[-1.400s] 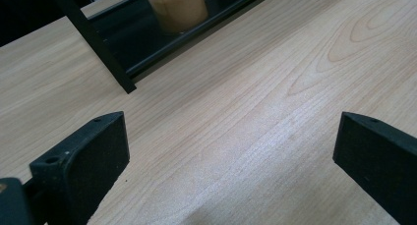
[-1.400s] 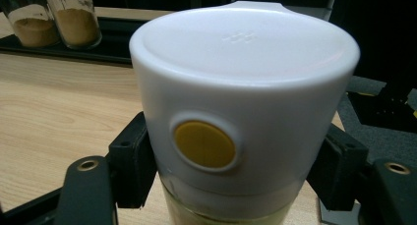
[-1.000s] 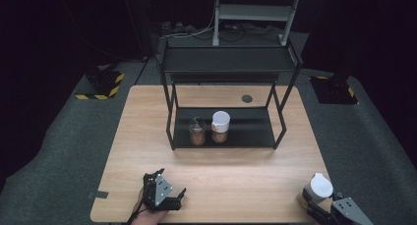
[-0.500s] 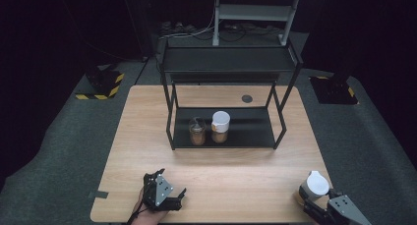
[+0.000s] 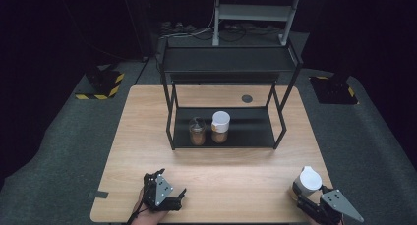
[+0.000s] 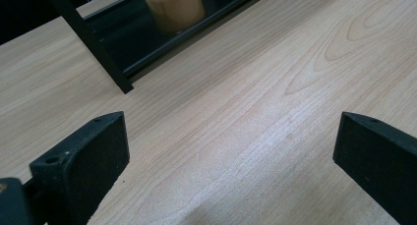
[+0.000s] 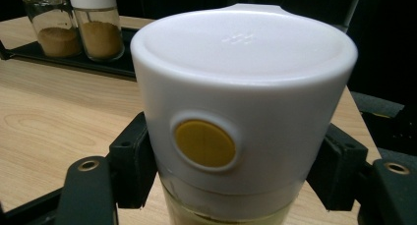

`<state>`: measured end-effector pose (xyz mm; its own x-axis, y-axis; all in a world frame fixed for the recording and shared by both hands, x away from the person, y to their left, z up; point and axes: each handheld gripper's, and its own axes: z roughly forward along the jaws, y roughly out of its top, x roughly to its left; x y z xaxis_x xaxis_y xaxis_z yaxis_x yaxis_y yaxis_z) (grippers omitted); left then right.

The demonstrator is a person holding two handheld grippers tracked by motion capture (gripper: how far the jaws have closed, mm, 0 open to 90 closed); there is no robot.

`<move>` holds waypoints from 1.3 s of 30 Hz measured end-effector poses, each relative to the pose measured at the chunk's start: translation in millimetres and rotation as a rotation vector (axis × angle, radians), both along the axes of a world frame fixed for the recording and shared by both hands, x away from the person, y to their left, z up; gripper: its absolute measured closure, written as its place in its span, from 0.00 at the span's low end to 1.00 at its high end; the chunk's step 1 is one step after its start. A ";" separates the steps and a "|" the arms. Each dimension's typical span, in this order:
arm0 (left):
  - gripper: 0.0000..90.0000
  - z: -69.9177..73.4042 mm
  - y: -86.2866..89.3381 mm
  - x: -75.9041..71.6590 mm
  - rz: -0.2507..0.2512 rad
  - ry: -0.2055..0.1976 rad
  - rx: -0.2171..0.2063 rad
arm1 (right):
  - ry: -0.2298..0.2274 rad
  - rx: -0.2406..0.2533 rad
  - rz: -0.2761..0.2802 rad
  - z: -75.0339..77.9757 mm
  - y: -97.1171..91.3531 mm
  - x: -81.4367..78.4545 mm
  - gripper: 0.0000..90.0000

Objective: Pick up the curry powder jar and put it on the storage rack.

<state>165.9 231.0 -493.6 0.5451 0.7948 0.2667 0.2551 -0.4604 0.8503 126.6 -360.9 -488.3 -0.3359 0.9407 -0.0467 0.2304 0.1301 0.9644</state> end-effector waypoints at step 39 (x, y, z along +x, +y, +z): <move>0.01 -0.2 4.2 0.7 -0.022 -0.001 -0.008 | -0.011 0.001 0.162 5.5 67.3 54.3 0.34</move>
<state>166.5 235.2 -493.8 0.5620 0.7849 0.2611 0.2445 -0.4592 0.8540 180.9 -293.6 -482.8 -0.4828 0.8743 -0.0504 0.1959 0.1639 0.9668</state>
